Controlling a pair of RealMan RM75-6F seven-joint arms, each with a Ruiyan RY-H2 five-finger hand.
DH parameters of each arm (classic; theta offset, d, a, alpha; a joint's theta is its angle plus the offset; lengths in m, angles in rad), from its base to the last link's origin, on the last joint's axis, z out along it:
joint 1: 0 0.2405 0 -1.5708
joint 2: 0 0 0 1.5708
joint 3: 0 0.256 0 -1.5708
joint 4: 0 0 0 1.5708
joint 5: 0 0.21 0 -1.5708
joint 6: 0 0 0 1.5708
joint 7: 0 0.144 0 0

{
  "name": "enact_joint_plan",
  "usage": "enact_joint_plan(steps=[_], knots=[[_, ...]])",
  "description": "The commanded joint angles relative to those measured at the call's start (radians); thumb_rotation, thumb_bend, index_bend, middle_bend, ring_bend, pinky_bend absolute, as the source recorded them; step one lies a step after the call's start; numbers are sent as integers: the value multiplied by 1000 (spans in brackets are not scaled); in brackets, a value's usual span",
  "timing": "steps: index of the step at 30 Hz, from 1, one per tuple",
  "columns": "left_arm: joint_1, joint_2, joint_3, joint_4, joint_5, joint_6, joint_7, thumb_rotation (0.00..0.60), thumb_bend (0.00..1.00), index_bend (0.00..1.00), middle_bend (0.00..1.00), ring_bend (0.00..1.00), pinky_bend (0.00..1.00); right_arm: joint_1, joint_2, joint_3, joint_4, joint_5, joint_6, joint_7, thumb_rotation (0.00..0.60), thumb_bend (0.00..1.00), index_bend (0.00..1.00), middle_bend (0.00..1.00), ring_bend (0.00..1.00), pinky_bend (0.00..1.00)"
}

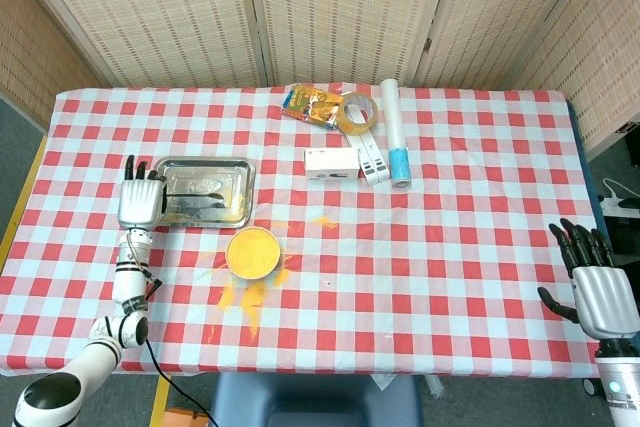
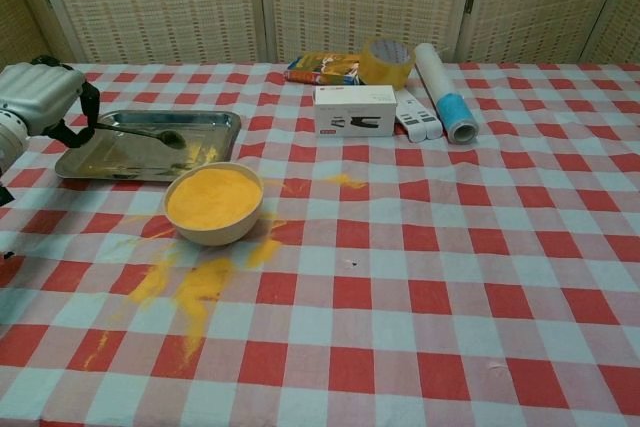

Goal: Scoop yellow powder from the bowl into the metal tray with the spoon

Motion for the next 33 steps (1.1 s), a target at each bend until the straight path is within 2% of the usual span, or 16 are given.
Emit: enact_joint_plan(steps=[1,2,4,6,8,12,14,18,20,22,24,26,29,33], knots=[[-8,-8,2,-2,-9,-32,-14,600,506,188,297,103,50,1,-3,0,-1,1,-1,-5,600,163,0,0,0,0],[-8,-6,0,-10,-13,-40,-15,600,496,80,256,82,48,0,-4,0,-2,0,1,-5,600,163,0,0,0,0],[-4,9,-3,-45,-22,-67,-19,600,483,6,181,41,47,-1,-5,0,-3,-5,7,-2,600,163,0,0,0,0],[3,43,-1,-105,-26,-89,-26,600,464,0,54,3,45,-3,-6,1,-2,-7,12,0,600,163,0,0,0,0],[13,73,-5,-167,-27,-72,-35,600,452,0,4,0,44,-3,-5,0,-3,-8,13,2,600,163,0,0,0,0],[68,177,-5,-384,-6,19,-78,600,447,0,0,0,44,-4,-2,-3,-4,-13,13,7,600,164,0,0,0,0],[133,278,23,-580,42,112,-103,600,439,0,0,0,45,-5,0,-4,-6,-17,16,11,600,165,0,0,0,0],[301,581,143,-1074,149,215,-197,600,407,0,0,0,50,-9,1,-6,-10,-23,24,10,600,165,0,0,0,0],[373,678,204,-1198,218,290,-235,600,402,0,0,0,50,-11,2,-10,-15,-24,23,6,600,165,0,0,0,0],[463,719,265,-1237,296,420,-247,600,401,0,0,0,49,-12,3,-15,-23,-25,18,-2,600,165,0,0,0,0],[545,700,308,-1201,344,540,-239,600,401,0,0,0,49,-12,6,-20,-31,-26,13,-13,600,166,0,0,0,0],[599,677,334,-1159,344,592,-213,600,401,0,0,0,49,-12,7,-21,-37,-22,10,-23,600,165,0,0,0,0],[626,712,365,-1182,300,555,-67,600,401,0,0,0,49,-13,0,-18,-47,-16,12,-43,600,165,0,0,0,0],[630,739,343,-1250,245,525,-42,600,401,0,0,0,49,-22,-9,-14,-65,0,25,-77,600,165,0,0,0,0]])
